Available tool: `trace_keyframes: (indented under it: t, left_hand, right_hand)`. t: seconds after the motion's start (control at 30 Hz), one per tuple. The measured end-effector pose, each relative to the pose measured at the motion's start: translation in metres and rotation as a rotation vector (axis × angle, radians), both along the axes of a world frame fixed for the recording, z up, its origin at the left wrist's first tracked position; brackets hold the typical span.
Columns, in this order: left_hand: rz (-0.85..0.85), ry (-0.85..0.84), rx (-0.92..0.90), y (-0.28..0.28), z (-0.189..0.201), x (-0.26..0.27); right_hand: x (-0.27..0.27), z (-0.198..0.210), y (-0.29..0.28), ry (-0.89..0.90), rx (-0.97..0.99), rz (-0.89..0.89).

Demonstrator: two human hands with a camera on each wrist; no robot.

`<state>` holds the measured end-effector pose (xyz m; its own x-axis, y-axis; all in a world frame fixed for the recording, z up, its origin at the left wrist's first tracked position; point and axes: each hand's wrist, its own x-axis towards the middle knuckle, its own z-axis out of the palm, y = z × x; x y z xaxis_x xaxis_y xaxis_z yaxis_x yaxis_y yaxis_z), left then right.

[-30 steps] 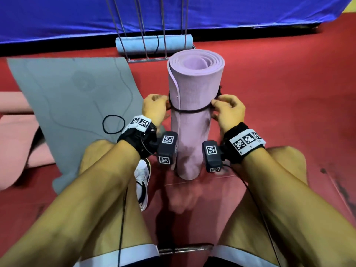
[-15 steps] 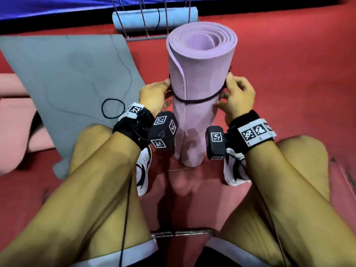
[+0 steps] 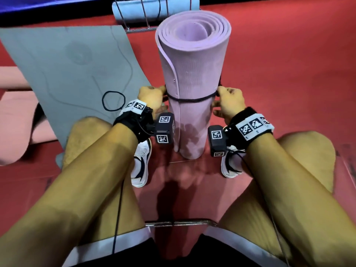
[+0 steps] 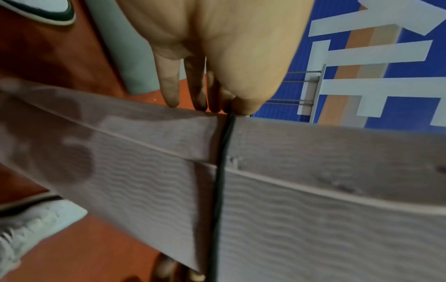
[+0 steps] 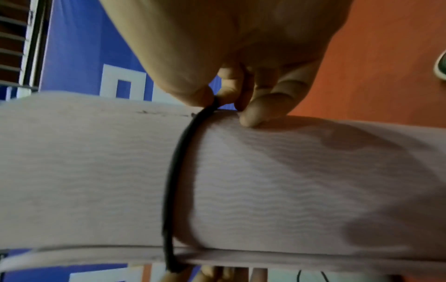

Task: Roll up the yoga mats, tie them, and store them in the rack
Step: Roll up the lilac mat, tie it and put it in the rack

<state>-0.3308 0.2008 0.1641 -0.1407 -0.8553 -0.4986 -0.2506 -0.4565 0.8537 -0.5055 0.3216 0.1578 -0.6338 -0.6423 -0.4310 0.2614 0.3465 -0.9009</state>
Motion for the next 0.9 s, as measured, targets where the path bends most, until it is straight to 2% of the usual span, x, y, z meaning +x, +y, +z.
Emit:
trace_keyframes:
  t: [0.1, 0.27, 0.47, 0.6, 0.67, 0.73, 0.83, 0.9]
  left_hand:
    - [-0.083, -0.107, 0.016, 0.001, -0.014, 0.002]
    - [-0.176, -0.248, 0.04, -0.01, -0.047, 0.003]
    - [-0.302, -0.497, -0.108, -0.025, -0.07, -0.009]
    - [-0.422, -0.533, -0.072, -0.028, -0.088, -0.013]
    - [-0.476, -0.612, -0.12, -0.029, -0.098, -0.008]
    - [-0.503, -0.682, -0.142, -0.028, -0.107, -0.006]
    - [-0.425, -0.773, -0.194, -0.025, -0.112, -0.007]
    - [-0.482, -0.834, -0.236, -0.024, -0.115, -0.005]
  right_hand:
    - [-0.006, -0.015, -0.001, -0.065, 0.07, 0.003]
    - [-0.006, -0.041, -0.004, -0.029, 0.219, 0.019]
    - [-0.016, -0.057, -0.01, -0.006, 0.352, 0.049]
    - [-0.024, -0.075, -0.017, 0.014, 0.448, 0.102]
    - [-0.027, -0.089, -0.018, 0.075, 0.497, 0.155]
    - [-0.021, -0.085, -0.019, 0.096, 0.525, 0.194]
    - [-0.012, -0.084, -0.019, 0.089, 0.565, 0.205]
    - [-0.008, -0.086, -0.02, 0.088, 0.573, 0.215]
